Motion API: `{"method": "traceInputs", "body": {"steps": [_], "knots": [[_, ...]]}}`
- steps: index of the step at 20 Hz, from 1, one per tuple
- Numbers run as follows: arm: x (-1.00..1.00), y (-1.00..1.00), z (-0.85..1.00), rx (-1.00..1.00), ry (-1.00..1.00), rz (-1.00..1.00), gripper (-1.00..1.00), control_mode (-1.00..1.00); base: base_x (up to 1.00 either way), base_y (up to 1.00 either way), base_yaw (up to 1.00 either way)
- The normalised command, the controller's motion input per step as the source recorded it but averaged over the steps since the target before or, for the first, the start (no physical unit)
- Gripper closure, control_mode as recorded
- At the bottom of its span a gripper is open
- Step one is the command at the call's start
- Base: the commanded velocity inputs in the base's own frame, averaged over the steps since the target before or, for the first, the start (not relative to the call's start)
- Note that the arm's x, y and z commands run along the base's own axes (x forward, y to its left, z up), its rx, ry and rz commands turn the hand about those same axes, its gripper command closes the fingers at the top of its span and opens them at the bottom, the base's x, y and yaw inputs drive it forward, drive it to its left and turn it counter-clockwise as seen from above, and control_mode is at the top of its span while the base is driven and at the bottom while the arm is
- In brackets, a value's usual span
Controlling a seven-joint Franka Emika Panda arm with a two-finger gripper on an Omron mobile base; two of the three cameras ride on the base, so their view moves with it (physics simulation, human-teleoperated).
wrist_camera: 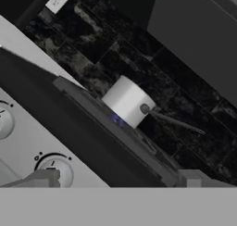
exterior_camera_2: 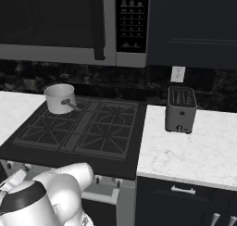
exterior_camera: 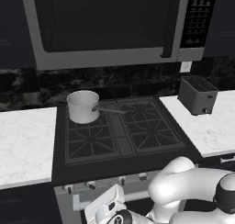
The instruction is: Turn off the rear left burner of the stove.
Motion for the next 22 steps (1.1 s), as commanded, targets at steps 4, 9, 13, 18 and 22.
{"method": "traceInputs", "body": {"steps": [4, 9, 13, 18, 22], "knots": [[0.11, 0.01, -0.27, 0.00, 0.00, 0.01, -1.00, -1.00, 0.00, 0.00, 0.00], [0.27, 0.00, -0.12, 0.00, 0.00, 0.00, -1.00, -1.00, 0.00, 0.00, 0.00], [0.17, 0.00, -0.16, 0.00, 0.00, 0.00, -1.00, -1.00, 0.00, 0.00, 0.00], [0.01, 0.09, -0.19, 0.00, 0.00, 0.00, -1.00, -1.00, 0.00, 0.00, 0.00], [0.13, 0.26, -0.14, 0.00, 0.00, 0.00, -1.00, -1.00, 0.00, 0.00, 0.00]]}}
